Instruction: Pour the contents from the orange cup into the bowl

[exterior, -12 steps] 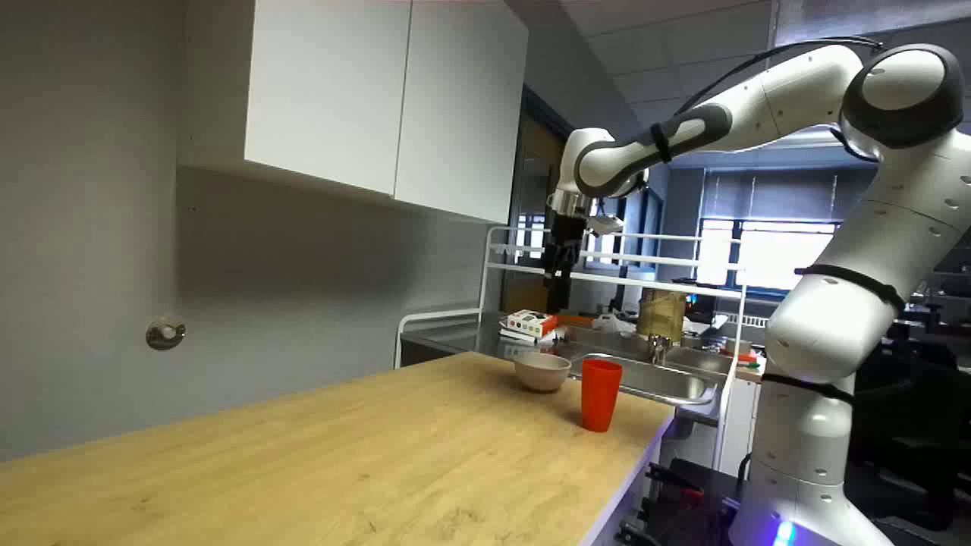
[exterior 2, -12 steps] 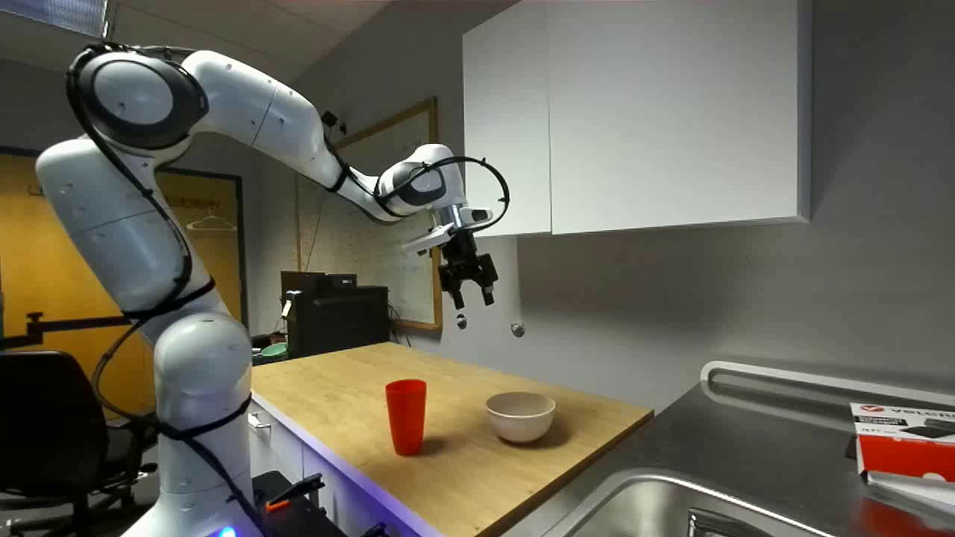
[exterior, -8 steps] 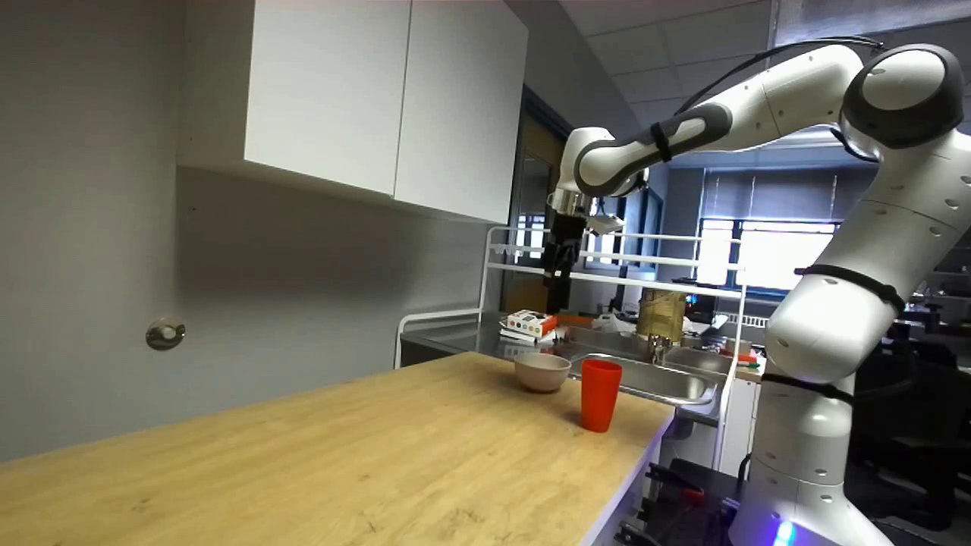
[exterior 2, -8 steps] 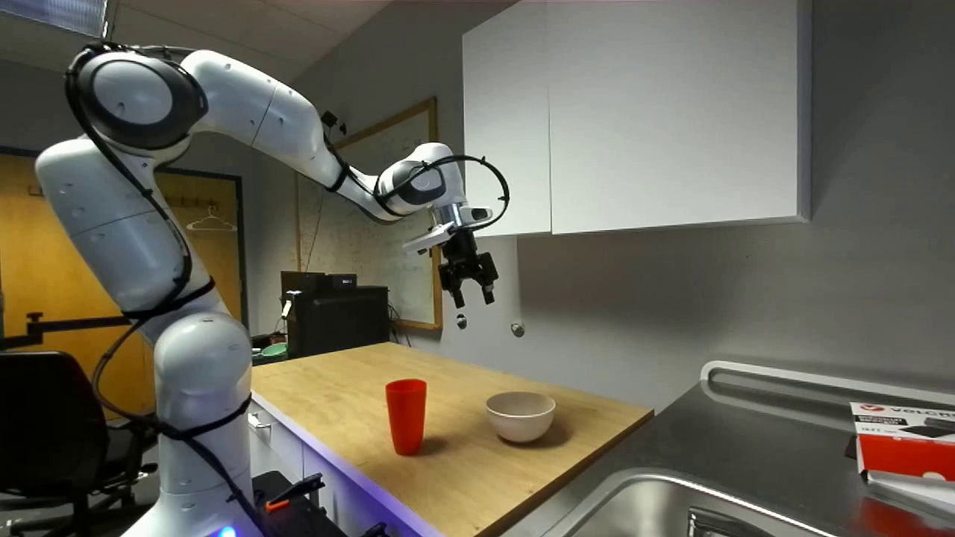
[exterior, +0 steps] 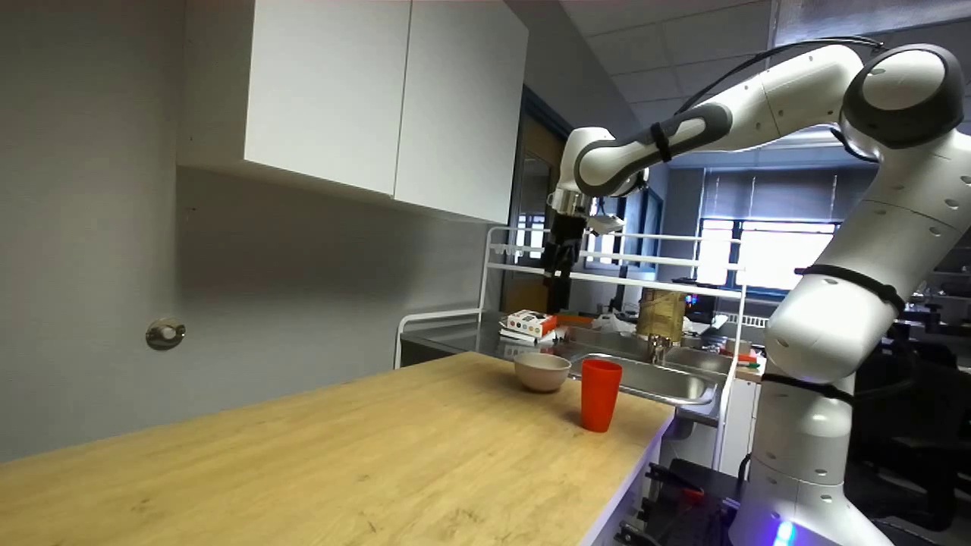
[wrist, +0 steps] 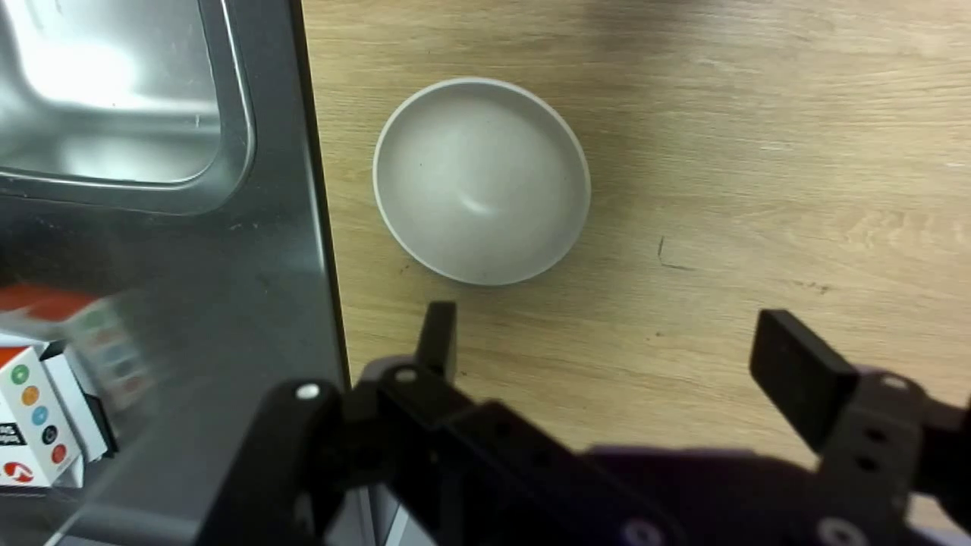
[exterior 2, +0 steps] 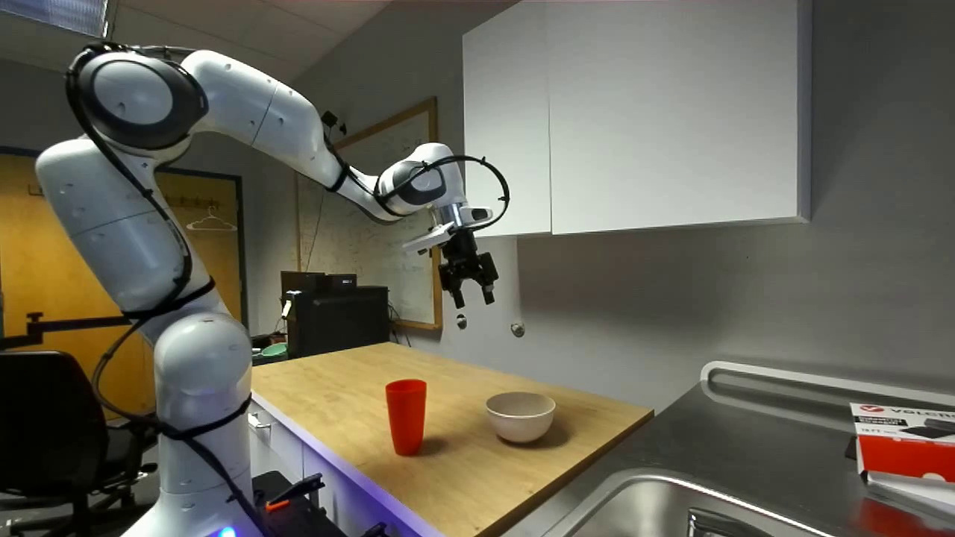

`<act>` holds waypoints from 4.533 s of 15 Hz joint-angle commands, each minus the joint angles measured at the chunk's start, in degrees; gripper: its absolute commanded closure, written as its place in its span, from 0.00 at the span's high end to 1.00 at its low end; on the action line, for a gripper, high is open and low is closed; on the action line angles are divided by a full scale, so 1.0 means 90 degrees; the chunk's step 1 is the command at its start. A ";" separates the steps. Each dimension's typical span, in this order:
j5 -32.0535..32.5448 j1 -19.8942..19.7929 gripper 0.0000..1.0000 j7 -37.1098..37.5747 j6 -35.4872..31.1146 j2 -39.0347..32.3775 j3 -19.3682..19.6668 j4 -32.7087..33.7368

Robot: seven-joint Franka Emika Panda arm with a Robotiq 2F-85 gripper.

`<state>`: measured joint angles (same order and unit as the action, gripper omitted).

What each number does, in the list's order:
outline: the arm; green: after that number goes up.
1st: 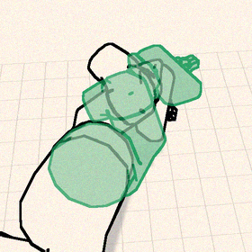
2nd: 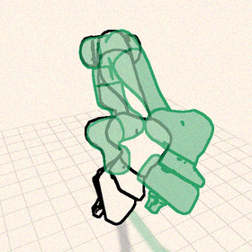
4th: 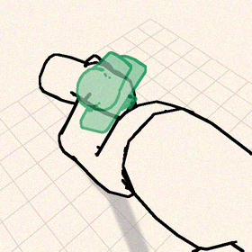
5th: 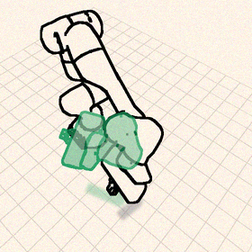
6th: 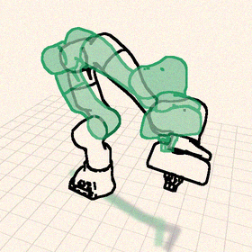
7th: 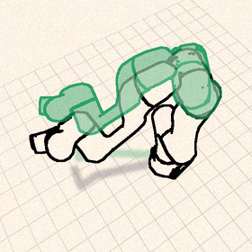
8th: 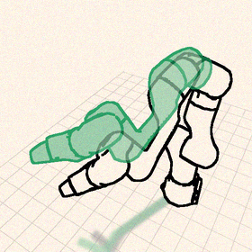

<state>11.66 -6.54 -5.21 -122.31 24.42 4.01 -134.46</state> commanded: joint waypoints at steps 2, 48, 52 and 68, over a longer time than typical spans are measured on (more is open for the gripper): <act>0.0013 0.0037 1.00 0.0011 0.0024 -0.0001 0.0030 0.0017; -0.1431 0.0499 1.00 -0.0232 0.2246 -0.0375 0.0078 -0.0830; -0.1605 0.0518 1.00 -0.0384 0.2325 -0.0742 0.0085 -0.0655; -0.2271 0.0276 0.73 -0.1013 0.2584 -0.1914 0.0293 -0.0044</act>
<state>-7.19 -3.43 -12.68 -100.81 8.35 5.88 -136.73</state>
